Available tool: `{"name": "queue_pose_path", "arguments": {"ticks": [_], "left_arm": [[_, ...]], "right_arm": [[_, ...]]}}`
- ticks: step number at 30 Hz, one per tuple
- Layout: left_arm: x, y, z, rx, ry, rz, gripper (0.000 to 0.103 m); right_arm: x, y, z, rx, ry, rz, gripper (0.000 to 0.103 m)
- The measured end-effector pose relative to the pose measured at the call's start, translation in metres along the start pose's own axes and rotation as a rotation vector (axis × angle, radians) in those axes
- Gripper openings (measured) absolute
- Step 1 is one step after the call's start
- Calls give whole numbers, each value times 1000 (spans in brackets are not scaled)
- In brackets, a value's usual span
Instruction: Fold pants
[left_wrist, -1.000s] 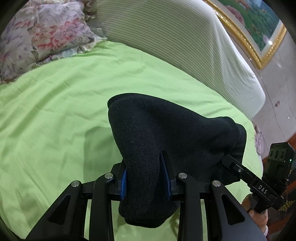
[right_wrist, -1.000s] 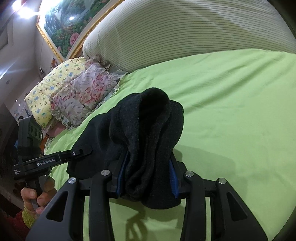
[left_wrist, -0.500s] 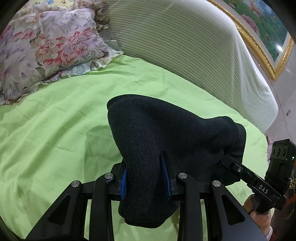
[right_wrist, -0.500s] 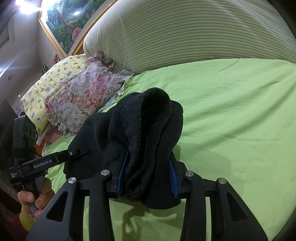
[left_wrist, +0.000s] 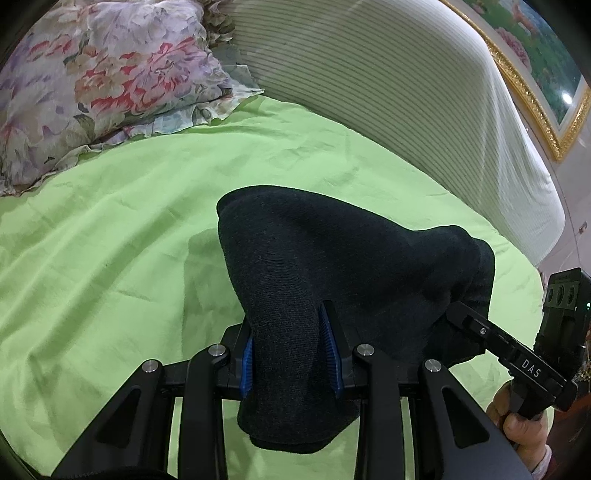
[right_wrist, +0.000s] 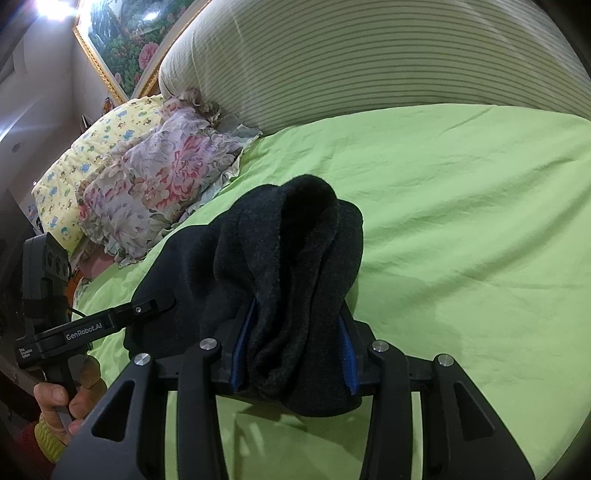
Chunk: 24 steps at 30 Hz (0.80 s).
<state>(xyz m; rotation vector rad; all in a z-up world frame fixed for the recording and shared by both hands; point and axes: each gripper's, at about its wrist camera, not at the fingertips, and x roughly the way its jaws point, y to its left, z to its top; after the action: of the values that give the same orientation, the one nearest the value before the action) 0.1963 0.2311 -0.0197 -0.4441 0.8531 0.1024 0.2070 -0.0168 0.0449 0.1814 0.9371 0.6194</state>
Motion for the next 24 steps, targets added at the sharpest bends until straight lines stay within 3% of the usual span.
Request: {"name": "queue_pose_path", "arguments": {"ticks": [13,20,24], "left_arm": [[4,8,-7,7,7,32,49],[8,10,-11,11,12,62,61],[8,9,-13,18,14,73,65]], "right_arm": [[5,-21,-1,25,3,-32,58],[9,-31,-3,29,-4,-48,74],[7,-34,-6,42,-11,-46,76]]}}
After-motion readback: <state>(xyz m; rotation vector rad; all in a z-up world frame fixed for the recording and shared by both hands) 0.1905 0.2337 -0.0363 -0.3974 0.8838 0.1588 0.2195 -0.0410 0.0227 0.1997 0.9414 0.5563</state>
